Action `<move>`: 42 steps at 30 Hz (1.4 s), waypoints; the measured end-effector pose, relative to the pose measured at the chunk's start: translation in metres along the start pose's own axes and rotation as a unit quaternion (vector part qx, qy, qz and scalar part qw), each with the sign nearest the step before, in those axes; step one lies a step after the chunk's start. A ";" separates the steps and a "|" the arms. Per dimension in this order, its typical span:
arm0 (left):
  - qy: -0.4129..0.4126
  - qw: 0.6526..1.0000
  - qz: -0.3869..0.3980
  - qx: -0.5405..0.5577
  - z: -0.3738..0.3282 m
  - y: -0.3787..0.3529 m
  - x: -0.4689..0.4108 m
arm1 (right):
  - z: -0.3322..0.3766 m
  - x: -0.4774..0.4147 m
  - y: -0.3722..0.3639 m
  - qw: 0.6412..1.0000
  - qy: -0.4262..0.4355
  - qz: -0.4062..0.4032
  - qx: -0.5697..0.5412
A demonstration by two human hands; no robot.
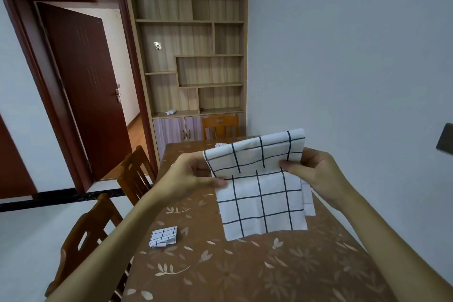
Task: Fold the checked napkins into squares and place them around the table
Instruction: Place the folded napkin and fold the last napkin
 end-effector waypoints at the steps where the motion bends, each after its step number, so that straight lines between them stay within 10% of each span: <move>1: -0.006 1.000 -0.016 -0.012 0.001 0.002 0.000 | 0.000 0.000 0.001 1.000 0.004 -0.002 -0.002; 21: 0.083 0.991 -0.010 0.109 0.017 0.001 -0.004 | 0.012 -0.008 -0.004 0.990 0.091 0.040 0.095; 29: 0.026 0.984 -0.145 0.099 0.020 0.006 -0.001 | -0.008 -0.003 -0.016 0.989 -0.067 0.034 -0.129; 33: 0.035 0.973 -0.203 0.103 0.028 0.007 0.002 | -0.028 0.004 -0.025 0.994 -0.088 0.069 -0.018; 42: 0.139 0.987 0.032 0.076 0.032 -0.029 0.001 | -0.023 0.002 -0.034 0.994 -0.082 0.054 0.043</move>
Point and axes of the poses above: each hand's wrist, its own x-axis away from the middle knuckle, its own y-axis out of the back of the hand, z = x × y, the point moved 7 cm from there along -x, towards the middle knuckle, and after that the axes turned 1 degree about z, right-handed, at the moved point
